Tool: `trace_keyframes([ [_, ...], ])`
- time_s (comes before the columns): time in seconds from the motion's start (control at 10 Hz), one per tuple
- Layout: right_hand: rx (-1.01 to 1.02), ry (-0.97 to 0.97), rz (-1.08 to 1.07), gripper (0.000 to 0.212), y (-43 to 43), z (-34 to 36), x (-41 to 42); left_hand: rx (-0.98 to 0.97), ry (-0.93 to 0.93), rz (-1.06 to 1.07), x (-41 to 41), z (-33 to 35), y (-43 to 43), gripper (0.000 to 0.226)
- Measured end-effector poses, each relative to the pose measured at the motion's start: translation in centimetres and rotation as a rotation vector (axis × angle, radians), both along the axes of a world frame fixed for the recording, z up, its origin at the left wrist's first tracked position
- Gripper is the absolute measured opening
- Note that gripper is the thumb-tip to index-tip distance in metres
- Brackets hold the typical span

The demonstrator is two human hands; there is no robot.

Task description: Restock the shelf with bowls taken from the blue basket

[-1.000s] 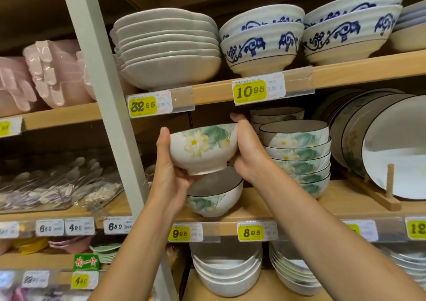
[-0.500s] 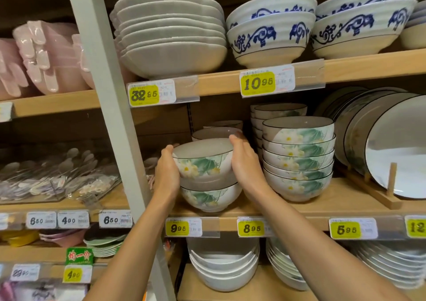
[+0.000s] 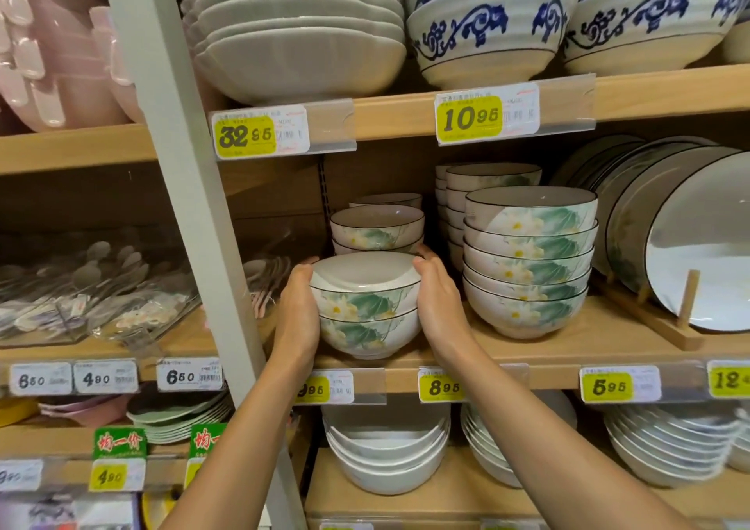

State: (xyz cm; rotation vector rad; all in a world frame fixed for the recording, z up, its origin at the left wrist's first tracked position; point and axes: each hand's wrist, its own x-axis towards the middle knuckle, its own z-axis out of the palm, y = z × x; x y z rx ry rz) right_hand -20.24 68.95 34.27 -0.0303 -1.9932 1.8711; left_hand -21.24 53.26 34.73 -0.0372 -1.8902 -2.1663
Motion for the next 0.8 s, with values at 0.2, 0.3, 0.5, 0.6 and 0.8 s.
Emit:
trace_keyframes([
  [0.2, 0.014, 0.027, -0.015, 0.053, 0.0, -0.2, -0.5, 0.062, 0.022, -0.095, -0.5, -0.4, -0.7, 0.035],
  [0.3, 0.009, 0.032, -0.050, 0.071, -0.2, -0.2, -0.3, 0.050, 0.036, -0.122, -0.6, -0.5, -0.6, 0.047],
  [0.5, 0.049, 0.068, -0.110, 0.075, -0.1, 0.2, 0.6, 0.003, 0.020, -0.108, -0.5, -0.5, -0.7, 0.066],
  [0.6, 0.038, 0.064, -0.115, 0.077, 0.5, 0.2, 2.1, -0.021, 0.062, 0.012, 0.9, -0.5, -0.9, 0.074],
  [0.8, 0.042, 0.111, -0.113, 0.058, 1.7, -0.2, 7.5, -0.182, 0.288, 0.119, 7.2, 0.2, -0.5, 0.055],
])
